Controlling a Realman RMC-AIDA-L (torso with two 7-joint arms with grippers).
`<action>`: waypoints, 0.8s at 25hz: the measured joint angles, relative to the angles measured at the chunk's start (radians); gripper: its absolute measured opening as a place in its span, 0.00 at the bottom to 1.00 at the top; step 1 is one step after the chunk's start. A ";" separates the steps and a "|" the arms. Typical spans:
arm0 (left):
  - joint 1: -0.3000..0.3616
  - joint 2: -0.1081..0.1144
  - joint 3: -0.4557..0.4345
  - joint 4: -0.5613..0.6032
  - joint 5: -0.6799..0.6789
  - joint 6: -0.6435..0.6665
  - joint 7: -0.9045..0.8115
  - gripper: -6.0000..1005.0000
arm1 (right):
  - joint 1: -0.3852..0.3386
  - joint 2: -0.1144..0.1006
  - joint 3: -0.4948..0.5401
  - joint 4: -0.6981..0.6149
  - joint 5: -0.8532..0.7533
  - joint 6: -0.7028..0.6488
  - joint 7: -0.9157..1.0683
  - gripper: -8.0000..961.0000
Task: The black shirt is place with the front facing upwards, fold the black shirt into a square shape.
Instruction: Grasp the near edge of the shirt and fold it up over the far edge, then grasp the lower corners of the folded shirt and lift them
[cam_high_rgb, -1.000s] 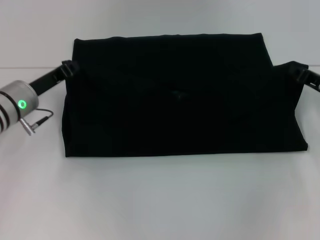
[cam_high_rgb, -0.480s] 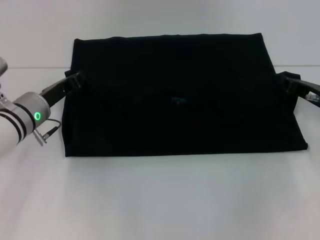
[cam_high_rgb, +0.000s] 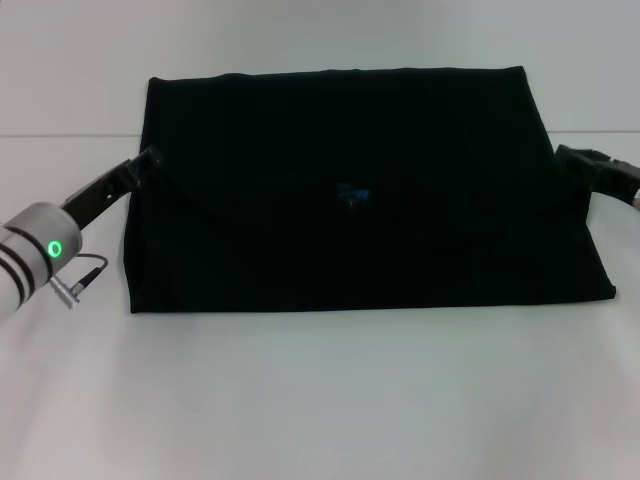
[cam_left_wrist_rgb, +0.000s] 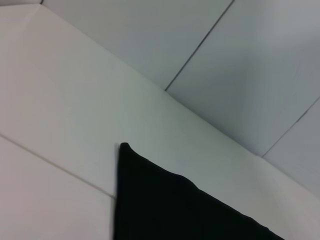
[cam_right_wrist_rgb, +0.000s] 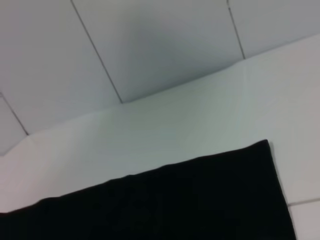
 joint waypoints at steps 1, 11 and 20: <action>0.008 0.001 0.001 0.002 0.000 0.011 -0.010 0.44 | -0.014 0.000 0.004 -0.014 0.009 -0.028 0.005 0.44; 0.128 0.055 0.093 0.191 0.293 0.442 -0.449 0.93 | -0.178 -0.082 -0.042 -0.042 0.003 -0.522 0.019 0.87; 0.134 0.072 0.095 0.318 0.599 0.584 -0.482 0.96 | -0.249 -0.096 -0.060 -0.044 -0.158 -0.654 -0.030 0.98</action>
